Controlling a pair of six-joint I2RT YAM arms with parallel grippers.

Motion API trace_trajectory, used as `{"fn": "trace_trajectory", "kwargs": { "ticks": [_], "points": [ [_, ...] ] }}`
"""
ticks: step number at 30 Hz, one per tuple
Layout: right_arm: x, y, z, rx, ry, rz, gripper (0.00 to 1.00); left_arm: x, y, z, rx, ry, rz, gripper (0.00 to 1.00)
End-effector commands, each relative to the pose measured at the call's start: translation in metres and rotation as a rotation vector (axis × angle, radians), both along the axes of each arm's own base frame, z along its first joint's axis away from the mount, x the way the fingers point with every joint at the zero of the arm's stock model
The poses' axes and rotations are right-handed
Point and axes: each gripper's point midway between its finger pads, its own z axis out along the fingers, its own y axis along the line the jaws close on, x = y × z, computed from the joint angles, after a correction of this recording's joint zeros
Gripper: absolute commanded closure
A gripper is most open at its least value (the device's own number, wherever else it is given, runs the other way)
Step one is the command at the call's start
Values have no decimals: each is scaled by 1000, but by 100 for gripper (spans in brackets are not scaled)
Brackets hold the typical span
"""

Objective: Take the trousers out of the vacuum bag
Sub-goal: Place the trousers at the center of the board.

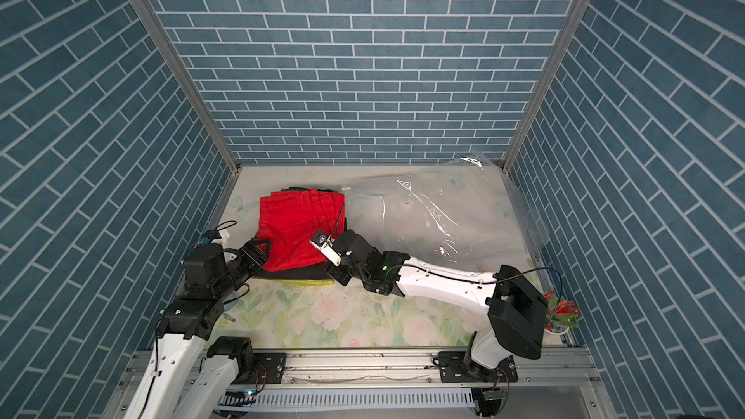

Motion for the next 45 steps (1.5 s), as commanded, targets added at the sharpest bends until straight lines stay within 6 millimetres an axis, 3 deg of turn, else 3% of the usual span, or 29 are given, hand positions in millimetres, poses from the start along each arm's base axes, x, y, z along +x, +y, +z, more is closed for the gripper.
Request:
{"fn": "trace_trajectory", "kwargs": {
  "ticks": [1, 3, 5, 8, 13, 17, 21, 25, 28, 32, 35, 37, 43, 45],
  "points": [
    [-21, -10, 18, 81, 99, 29, 38, -2, 4, 26, 59, -41, -14, 14],
    [-29, -14, 32, 122, 120, 52, 28, -1, -3, 45, 89, -88, -79, 11],
    [-36, -14, 47, 153, 143, 87, 21, -2, -24, 63, 98, -168, -219, 9],
    [-31, -12, 64, 195, 139, 100, 16, -14, -55, 85, 76, -275, -425, 3],
    [11, -4, 82, 243, 85, 40, 15, -36, -68, 110, 106, -346, -536, 1],
    [43, 13, 81, 245, 26, -7, 13, -57, -86, 133, 71, -439, -659, 1],
    [68, 38, 76, 242, 3, -43, 12, -61, -91, 140, 20, -453, -674, 0],
    [94, 58, 51, 205, -19, -103, 13, -56, -91, 139, -55, -409, -650, 0],
    [105, 66, 9, 107, -2, -129, 13, -50, -87, 136, -105, -357, -590, 0],
    [113, 59, -41, -9, 9, -175, 13, -44, -86, 131, -189, -291, -551, 0],
    [115, 50, -53, -101, -37, -214, 14, -40, -85, 128, -209, -269, -533, 0],
    [111, 50, -38, -75, -45, -202, 14, -38, -85, 127, -207, -269, -526, 0],
    [87, 66, 40, 169, 9, -55, 13, -36, -84, 126, -201, -268, -523, 0],
    [86, 71, 56, 218, 4, -45, 13, -36, -84, 127, -197, -269, -522, 0]
  ]
}}
